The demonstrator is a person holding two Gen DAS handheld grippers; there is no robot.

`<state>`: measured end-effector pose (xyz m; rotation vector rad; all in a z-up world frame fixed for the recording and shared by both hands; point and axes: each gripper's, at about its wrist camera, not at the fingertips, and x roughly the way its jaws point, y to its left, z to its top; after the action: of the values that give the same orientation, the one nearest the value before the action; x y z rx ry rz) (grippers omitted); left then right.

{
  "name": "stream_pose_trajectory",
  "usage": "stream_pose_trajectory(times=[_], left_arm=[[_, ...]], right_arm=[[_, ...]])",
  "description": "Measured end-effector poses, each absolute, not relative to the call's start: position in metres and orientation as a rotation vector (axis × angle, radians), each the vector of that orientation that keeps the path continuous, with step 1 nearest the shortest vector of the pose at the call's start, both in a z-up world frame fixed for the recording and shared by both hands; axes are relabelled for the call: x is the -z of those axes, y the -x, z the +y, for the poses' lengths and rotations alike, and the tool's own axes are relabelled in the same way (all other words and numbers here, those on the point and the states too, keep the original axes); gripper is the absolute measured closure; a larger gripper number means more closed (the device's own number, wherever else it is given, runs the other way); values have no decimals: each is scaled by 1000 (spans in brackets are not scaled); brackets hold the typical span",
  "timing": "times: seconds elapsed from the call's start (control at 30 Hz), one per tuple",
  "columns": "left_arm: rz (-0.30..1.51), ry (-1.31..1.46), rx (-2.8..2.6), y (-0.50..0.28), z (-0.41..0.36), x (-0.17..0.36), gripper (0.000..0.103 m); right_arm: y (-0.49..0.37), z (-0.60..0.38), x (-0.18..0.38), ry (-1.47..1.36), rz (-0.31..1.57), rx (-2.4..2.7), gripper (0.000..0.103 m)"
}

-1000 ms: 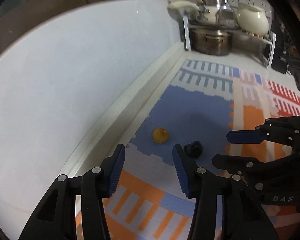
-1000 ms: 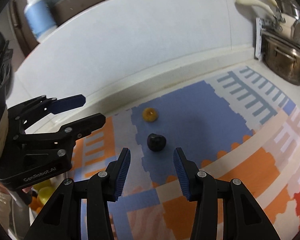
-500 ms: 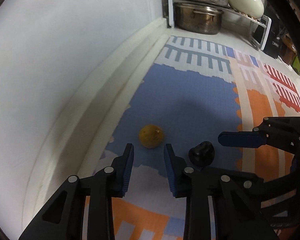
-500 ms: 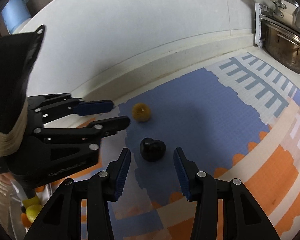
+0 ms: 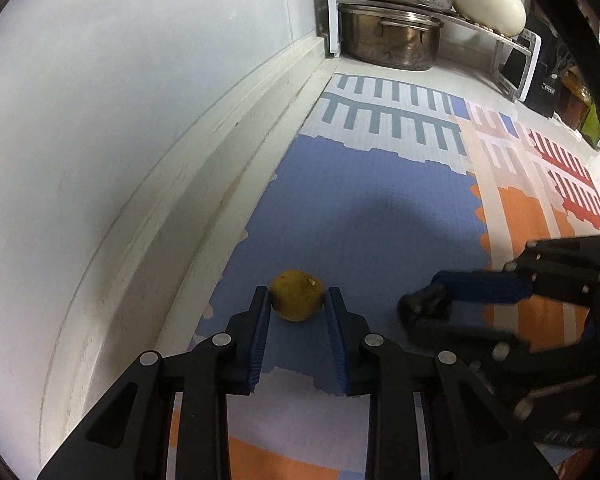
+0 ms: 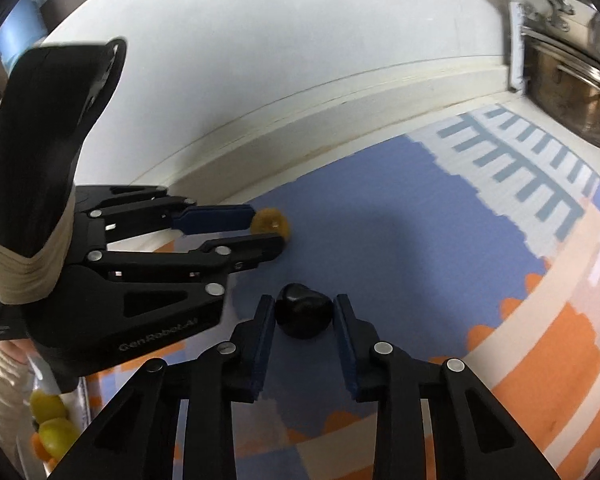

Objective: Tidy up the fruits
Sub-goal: 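Grasp the small yellow-brown fruit with left gripper while right gripper grasps the dark plum, then carry both held fruits over the plate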

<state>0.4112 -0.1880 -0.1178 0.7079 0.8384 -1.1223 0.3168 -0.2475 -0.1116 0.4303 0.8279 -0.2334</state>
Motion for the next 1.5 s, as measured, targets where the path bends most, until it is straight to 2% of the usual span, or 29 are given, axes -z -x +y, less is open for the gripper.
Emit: stream_pose_trajectory(times=[0.57, 1.5], left_arm=[[818, -706, 1021, -411, -206, 117, 74], [737, -388, 673, -324, -89, 8, 74]], right_arm=[[-307, -270, 100, -467, 786, 307, 72], [-261, -216, 19, -323, 645, 32, 72]])
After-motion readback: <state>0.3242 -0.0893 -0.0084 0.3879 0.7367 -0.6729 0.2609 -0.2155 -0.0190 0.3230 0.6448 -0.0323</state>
